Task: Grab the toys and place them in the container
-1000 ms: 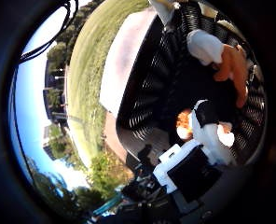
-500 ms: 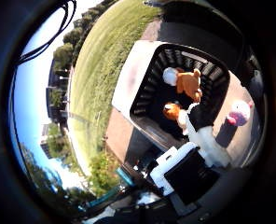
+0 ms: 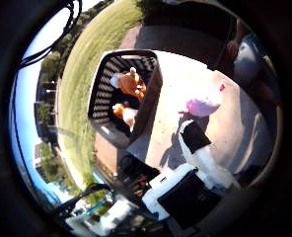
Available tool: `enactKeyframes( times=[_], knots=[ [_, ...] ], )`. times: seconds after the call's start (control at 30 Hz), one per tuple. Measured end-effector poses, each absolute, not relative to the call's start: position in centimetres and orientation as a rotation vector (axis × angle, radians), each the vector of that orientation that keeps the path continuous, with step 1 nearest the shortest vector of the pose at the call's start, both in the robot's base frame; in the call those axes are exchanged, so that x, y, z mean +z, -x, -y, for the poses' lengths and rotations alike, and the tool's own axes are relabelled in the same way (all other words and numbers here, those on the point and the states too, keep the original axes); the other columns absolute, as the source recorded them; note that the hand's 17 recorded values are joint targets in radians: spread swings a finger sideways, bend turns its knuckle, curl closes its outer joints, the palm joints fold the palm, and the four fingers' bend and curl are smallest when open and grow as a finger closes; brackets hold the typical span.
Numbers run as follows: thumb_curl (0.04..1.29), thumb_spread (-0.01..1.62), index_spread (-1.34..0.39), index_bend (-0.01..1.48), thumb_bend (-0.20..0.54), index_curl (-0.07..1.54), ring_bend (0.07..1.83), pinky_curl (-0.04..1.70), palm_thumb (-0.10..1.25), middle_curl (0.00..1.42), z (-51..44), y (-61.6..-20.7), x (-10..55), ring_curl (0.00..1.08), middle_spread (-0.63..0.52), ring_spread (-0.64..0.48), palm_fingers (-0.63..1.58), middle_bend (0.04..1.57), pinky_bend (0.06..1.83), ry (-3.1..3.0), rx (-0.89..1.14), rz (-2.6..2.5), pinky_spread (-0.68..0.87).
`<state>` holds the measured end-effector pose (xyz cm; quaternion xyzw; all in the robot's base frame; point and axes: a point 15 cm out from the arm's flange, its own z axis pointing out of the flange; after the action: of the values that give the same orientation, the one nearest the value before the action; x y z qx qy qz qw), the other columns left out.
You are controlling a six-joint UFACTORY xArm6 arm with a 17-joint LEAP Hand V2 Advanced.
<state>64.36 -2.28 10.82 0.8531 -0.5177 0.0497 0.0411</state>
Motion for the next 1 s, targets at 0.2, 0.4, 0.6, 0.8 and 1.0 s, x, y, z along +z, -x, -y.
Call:
enactKeyframes(
  times=[0.2, 0.4, 0.6, 0.8, 1.0],
  knots=[
    [0.44, 1.11, -0.27, 0.16, -0.032, 0.29, 0.41, 0.28, 0.61, 0.32, 2.9, -65.3, 3.0, 0.31, 0.07, 0.29, 0.06, 0.17, 0.77, -2.63, 0.163, 1.58, 0.5],
    [0.42, 1.1, -0.21, 0.17, -0.033, 0.28, 0.42, 0.27, 0.6, 0.32, 2.0, -64.9, -4.1, 0.31, 0.07, 0.3, 0.12, 0.17, 0.79, -2.658, 0.169, 1.507, 0.52],
    [0.41, 1.09, -0.13, 0.18, -0.031, 0.28, 0.45, 0.25, 0.61, 0.32, 1.8, -64.0, -7.5, 0.31, 0.07, 0.32, 0.25, 0.19, 0.81, -2.649, 0.143, 1.504, 0.54],
    [0.4, 1.08, -0.21, 0.27, -0.026, 0.3, 0.65, 0.2, 0.62, 0.4, 3.3, -63.6, -8.1, 0.33, -0.04, 0.27, 1.08, 0.45, 0.84, -2.626, 0.142, 1.51, 0.55],
    [0.43, 1.08, -0.39, 0.2, -0.011, 0.35, 1.17, 0.37, 0.71, 0.63, 5.0, -63.6, -6.7, 0.58, -0.13, 0.1, 1.16, 0.84, 1.17, -2.606, 0.138, 1.526, 0.43]
  ],
)
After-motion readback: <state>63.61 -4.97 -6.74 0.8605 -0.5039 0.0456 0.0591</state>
